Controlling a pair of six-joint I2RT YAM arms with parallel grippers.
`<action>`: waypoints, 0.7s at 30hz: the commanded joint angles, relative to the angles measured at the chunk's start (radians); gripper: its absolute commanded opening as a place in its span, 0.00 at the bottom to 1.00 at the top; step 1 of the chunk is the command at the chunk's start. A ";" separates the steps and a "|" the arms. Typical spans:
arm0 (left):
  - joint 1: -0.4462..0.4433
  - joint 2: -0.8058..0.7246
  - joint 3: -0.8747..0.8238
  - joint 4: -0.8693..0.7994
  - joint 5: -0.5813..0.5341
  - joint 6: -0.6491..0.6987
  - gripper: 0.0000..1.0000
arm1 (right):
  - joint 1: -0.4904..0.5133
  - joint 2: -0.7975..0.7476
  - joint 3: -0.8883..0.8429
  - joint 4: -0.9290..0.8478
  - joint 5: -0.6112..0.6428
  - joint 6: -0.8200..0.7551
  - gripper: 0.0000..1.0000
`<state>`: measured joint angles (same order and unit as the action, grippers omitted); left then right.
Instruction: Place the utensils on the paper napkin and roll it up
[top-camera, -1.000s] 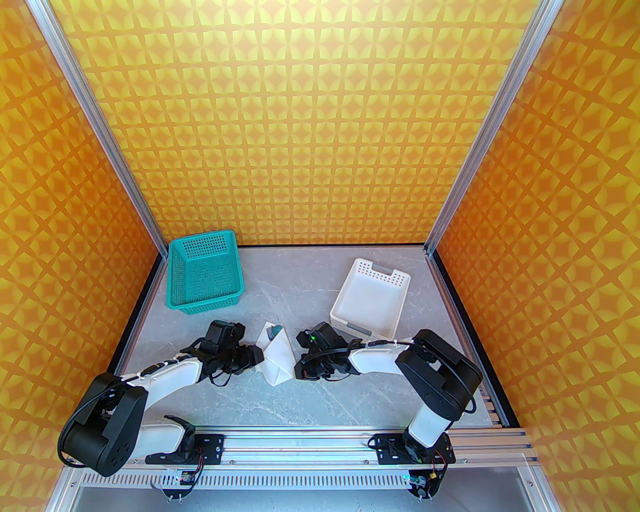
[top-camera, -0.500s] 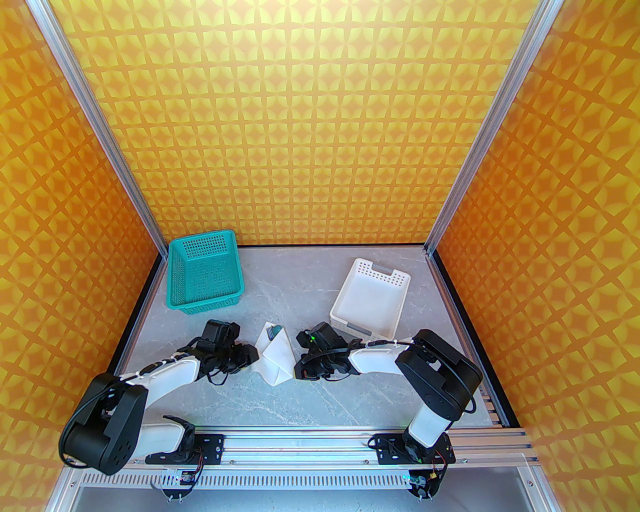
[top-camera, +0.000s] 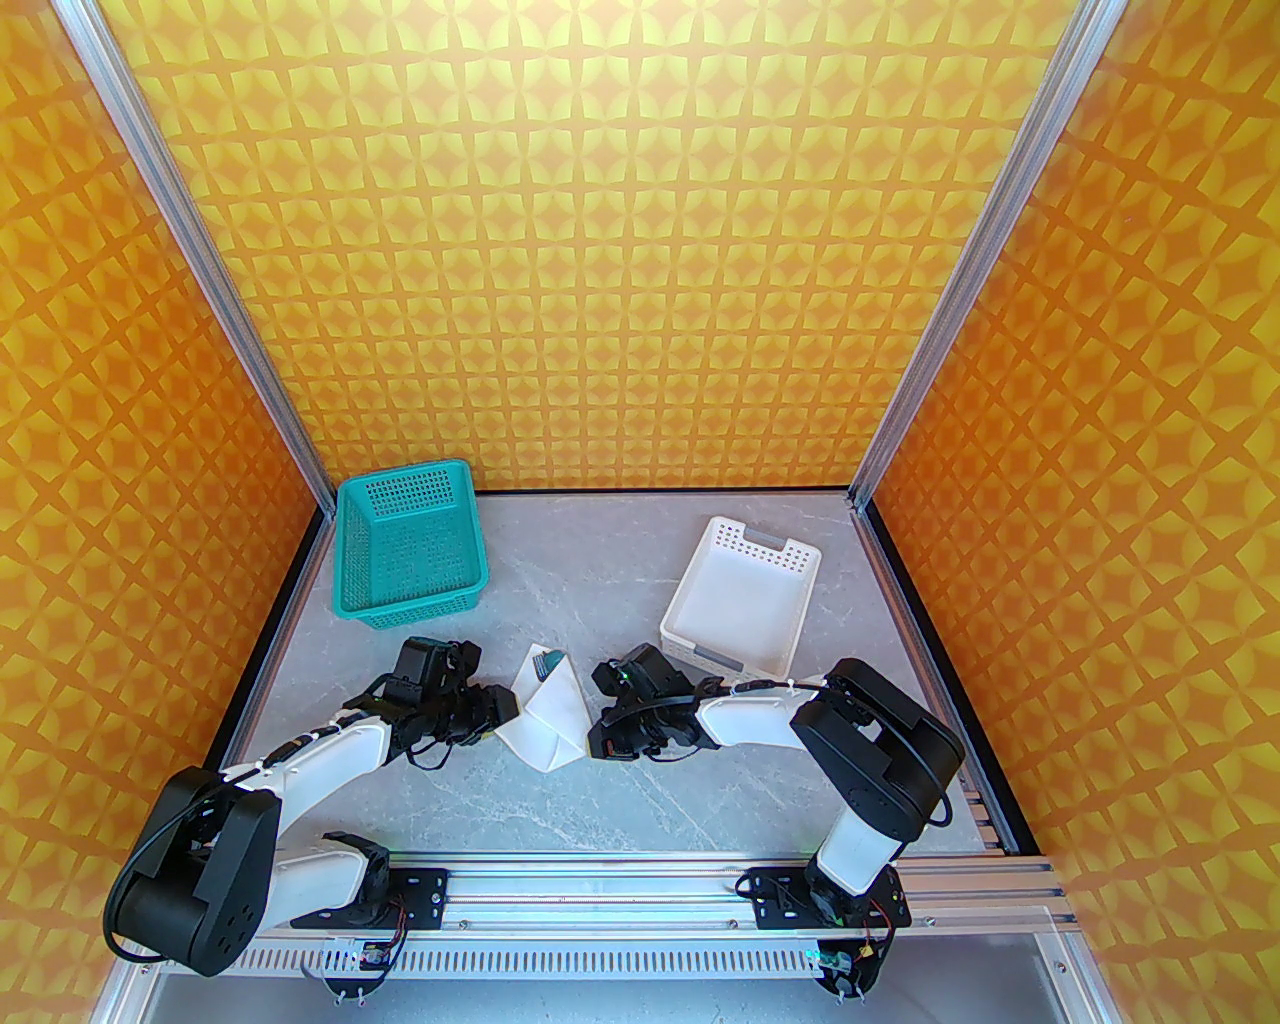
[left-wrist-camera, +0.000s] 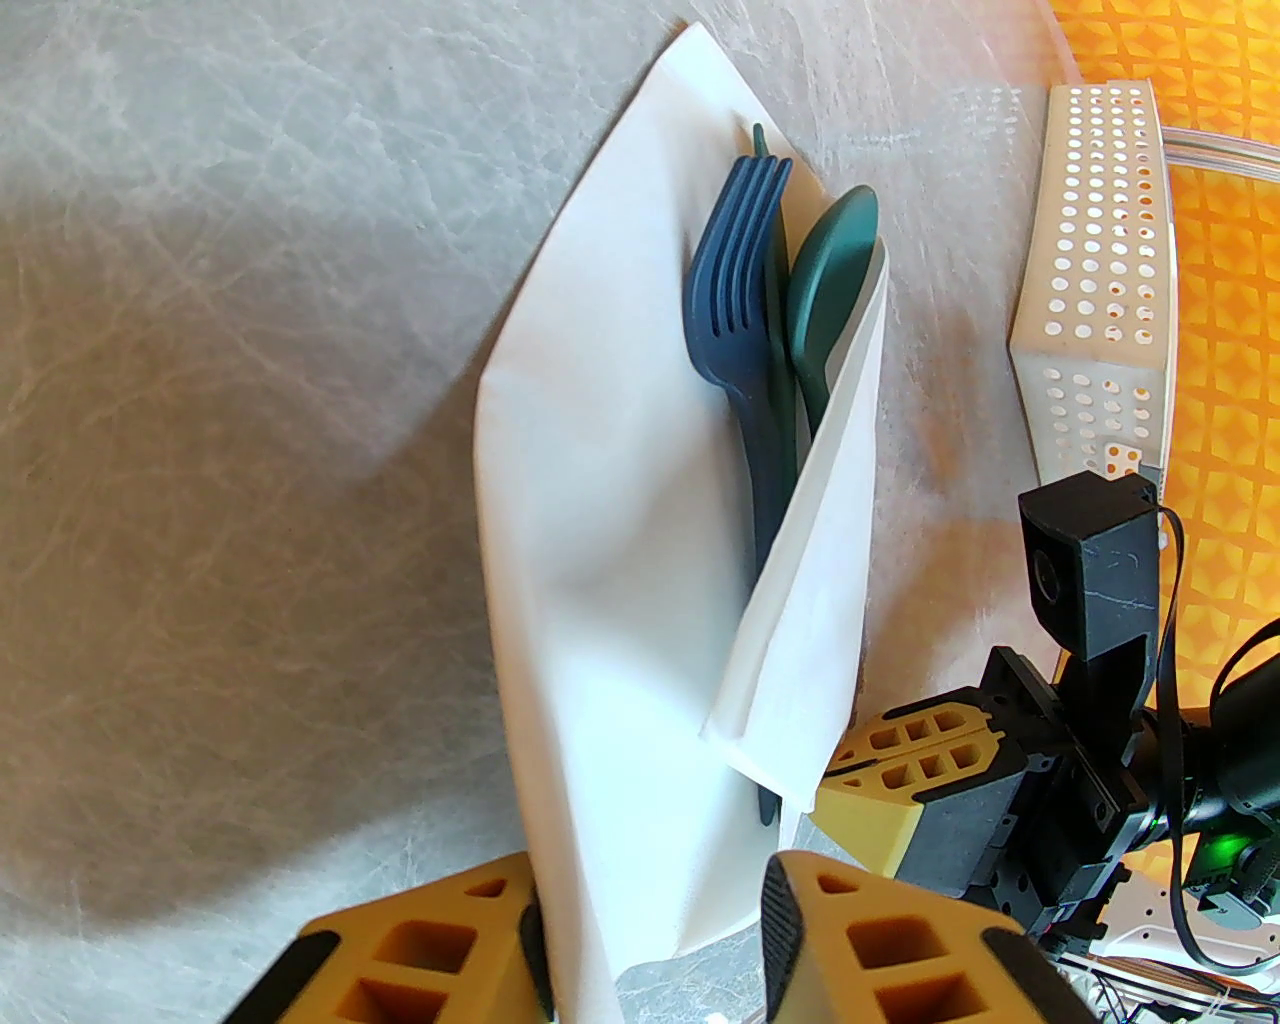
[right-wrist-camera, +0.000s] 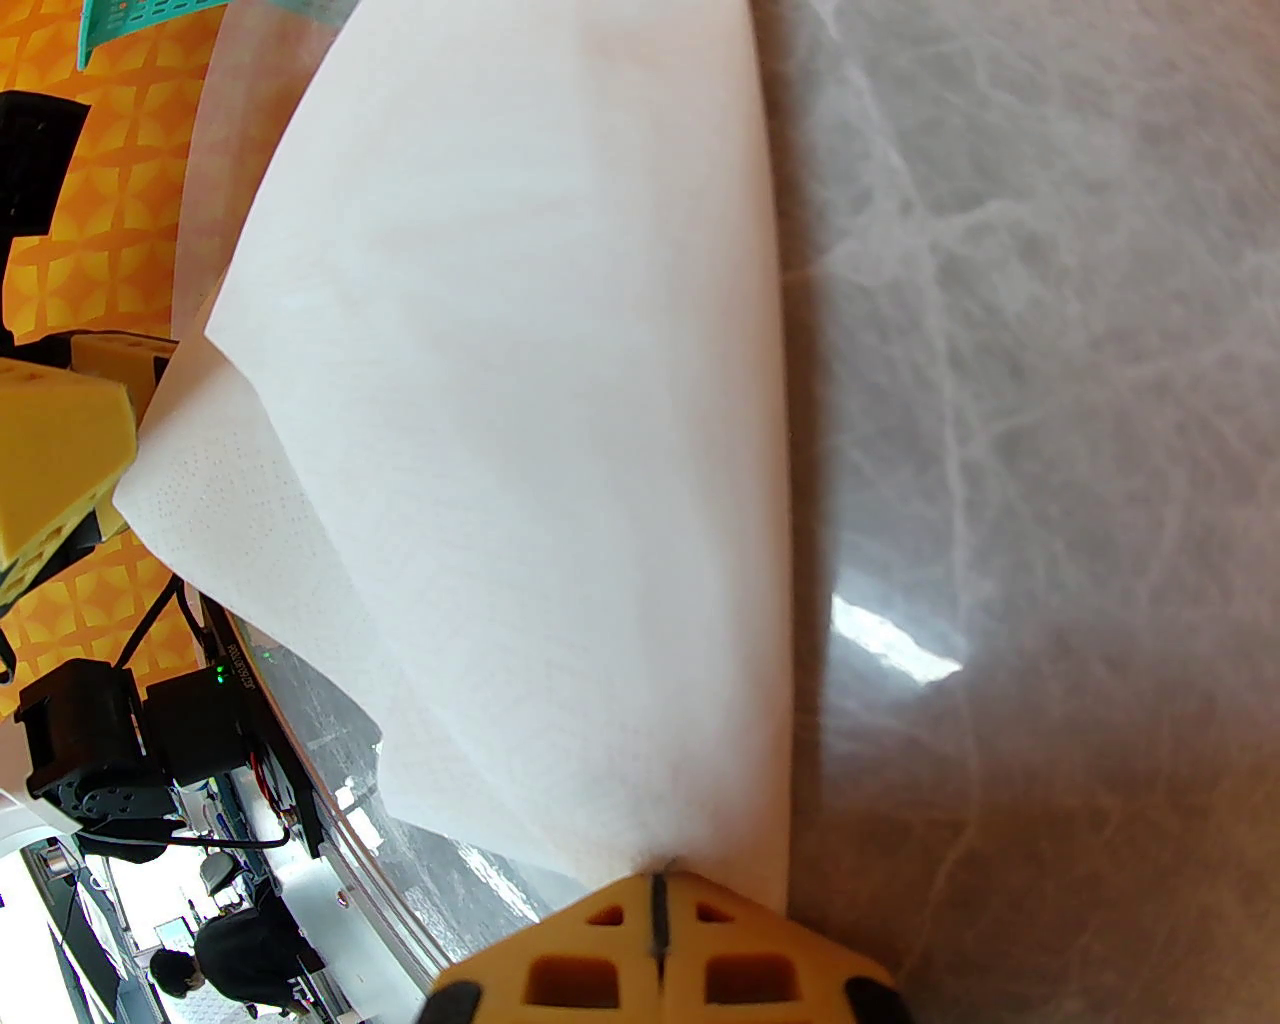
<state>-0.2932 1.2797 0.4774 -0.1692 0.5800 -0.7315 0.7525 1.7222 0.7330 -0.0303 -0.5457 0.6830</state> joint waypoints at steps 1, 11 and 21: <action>0.009 0.025 -0.008 -0.034 -0.015 0.027 0.36 | 0.004 0.059 -0.024 -0.139 0.128 -0.015 0.00; 0.008 0.003 0.001 -0.096 -0.070 0.058 0.18 | 0.007 0.063 -0.020 -0.144 0.130 -0.017 0.00; 0.009 -0.064 0.014 -0.148 -0.056 0.054 0.06 | 0.008 0.072 -0.020 -0.148 0.137 -0.017 0.00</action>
<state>-0.2924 1.2396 0.4767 -0.2775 0.5240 -0.6899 0.7570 1.7290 0.7471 -0.0452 -0.5381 0.6758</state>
